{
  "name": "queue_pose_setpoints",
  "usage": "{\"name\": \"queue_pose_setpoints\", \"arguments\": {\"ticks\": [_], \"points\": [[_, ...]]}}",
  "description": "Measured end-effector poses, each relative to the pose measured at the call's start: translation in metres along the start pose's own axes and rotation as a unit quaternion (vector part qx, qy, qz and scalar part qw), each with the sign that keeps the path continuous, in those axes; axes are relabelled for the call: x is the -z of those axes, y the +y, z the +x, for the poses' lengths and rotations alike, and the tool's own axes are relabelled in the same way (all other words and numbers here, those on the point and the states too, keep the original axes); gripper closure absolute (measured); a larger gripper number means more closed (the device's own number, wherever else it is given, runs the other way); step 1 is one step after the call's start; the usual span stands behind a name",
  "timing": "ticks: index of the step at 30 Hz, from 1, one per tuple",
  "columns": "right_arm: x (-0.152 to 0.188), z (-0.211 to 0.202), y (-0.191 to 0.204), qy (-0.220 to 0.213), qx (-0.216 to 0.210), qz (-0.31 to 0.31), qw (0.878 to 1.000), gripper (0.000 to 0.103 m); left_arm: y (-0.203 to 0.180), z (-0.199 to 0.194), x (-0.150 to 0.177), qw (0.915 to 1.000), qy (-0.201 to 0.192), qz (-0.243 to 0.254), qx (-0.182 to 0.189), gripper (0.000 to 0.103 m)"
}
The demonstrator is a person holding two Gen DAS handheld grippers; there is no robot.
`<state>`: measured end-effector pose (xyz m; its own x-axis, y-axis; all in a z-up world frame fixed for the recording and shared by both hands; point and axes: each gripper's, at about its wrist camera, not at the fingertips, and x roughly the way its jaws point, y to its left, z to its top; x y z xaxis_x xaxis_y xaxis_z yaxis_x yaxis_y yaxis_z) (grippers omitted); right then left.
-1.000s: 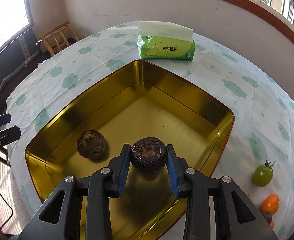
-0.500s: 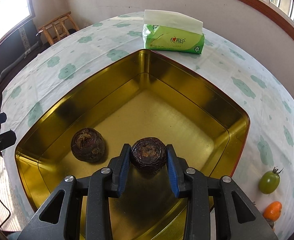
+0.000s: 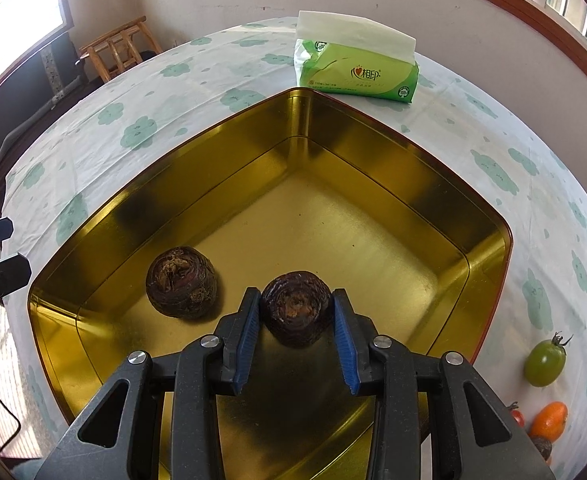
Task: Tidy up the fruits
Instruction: 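Carry the right-held brown fruit into the tin beside the first and release, then grasp the green tomato with the right gripper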
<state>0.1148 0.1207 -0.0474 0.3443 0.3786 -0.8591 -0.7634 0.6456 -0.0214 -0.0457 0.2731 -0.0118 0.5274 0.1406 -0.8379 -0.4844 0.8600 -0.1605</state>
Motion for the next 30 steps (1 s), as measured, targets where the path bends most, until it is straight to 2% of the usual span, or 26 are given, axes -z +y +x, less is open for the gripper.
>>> {"name": "queue_pose_setpoints", "arguments": {"ticks": [5, 14, 16, 21, 26, 30], "points": [[0.001, -0.008, 0.001, -0.011, -0.001, 0.001, 1.0, 0.055, -0.012, -0.004, -0.001, 0.9999, -0.003, 0.011, 0.007, 0.005], [0.025, -0.066, -0.013, -0.065, -0.005, 0.029, 0.997, 0.053, -0.043, -0.015, -0.002, 0.9986, -0.015, 0.041, 0.028, 0.005], [0.039, -0.084, -0.022, -0.078, -0.004, 0.041, 0.996, 0.053, -0.054, -0.017, -0.002, 0.9977, -0.018, 0.052, 0.039, 0.005], [0.086, -0.123, -0.058, -0.086, 0.031, 0.081, 0.993, 0.052, -0.085, -0.021, 0.002, 0.9942, -0.019, 0.086, 0.062, 0.005], [0.144, -0.149, -0.098, -0.069, 0.088, 0.126, 0.986, 0.051, -0.12, -0.022, 0.01, 0.9885, -0.014, 0.124, 0.086, 0.005], [0.19, -0.159, -0.12, -0.049, 0.109, 0.168, 0.978, 0.051, -0.147, -0.021, 0.018, 0.9829, -0.009, 0.153, 0.102, 0.005]]}}
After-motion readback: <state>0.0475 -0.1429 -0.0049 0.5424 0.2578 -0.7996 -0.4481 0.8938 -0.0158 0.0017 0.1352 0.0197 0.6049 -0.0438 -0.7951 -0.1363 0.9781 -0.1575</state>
